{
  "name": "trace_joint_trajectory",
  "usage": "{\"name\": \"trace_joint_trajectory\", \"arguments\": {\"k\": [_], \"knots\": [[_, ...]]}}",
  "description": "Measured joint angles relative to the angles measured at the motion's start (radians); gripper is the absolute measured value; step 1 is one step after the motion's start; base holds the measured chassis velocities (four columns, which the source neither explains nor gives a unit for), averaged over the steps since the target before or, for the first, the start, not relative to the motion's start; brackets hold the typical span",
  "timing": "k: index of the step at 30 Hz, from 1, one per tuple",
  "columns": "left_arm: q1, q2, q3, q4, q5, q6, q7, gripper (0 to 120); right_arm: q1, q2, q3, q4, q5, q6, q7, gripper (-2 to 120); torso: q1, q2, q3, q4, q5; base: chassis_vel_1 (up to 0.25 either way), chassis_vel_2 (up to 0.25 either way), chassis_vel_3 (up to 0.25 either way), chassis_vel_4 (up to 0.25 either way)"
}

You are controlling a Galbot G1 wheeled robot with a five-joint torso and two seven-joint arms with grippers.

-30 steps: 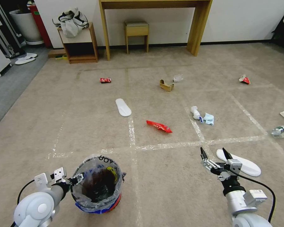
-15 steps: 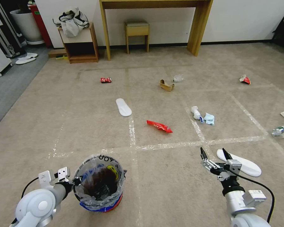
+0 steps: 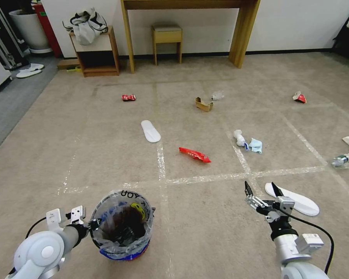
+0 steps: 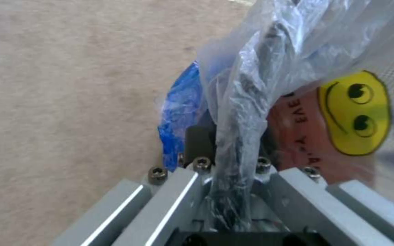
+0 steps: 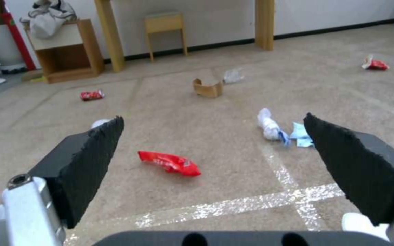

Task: Pick up the trash bin and place the garbage on the floor into it.

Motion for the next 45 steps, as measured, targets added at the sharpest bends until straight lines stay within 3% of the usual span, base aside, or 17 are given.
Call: {"name": "trace_joint_trajectory", "arguments": {"k": [18,29,33,38,45], "knots": [[0.039,-0.101,-0.088,-0.104,0.08,-0.031,0.102,0,-0.002,-0.008,0.026,0.042,0.032,-0.016,0.03,100,0.0,0.0,0.0,0.0005,0.0017,0.0,0.0,0.0,0.0],[0.091,-0.159,-0.102,-0.275,0.203,-0.04,0.16,0,-0.004,-0.059,0.05,0.001,0.072,-0.006,0.069,100,0.0,0.001,-0.001,0.0004,0.0018,0.0,0.0,0.0,0.0],[0.168,-0.166,-0.127,-0.34,0.269,-0.04,0.201,0,0.007,-0.017,0.027,-0.049,0.01,0.021,0.066,100,0.0,0.001,-0.001,0.0006,0.0018,0.0,0.0,0.0,0.0],[0.224,-0.186,-0.129,-0.366,0.327,-0.044,0.244,0,0.006,0.043,0.008,-0.086,-0.096,0.076,0.036,100,0.0,0.001,-0.001,0.0007,0.0021,0.0,0.0,0.0,0.0],[0.197,-0.213,-0.085,-0.338,0.391,-0.049,0.273,0,-0.022,0.081,0.033,-0.085,-0.133,0.115,0.025,100,0.0,0.001,0.0,0.0003,0.0015,0.0,0.0,0.0,0.0]]}}
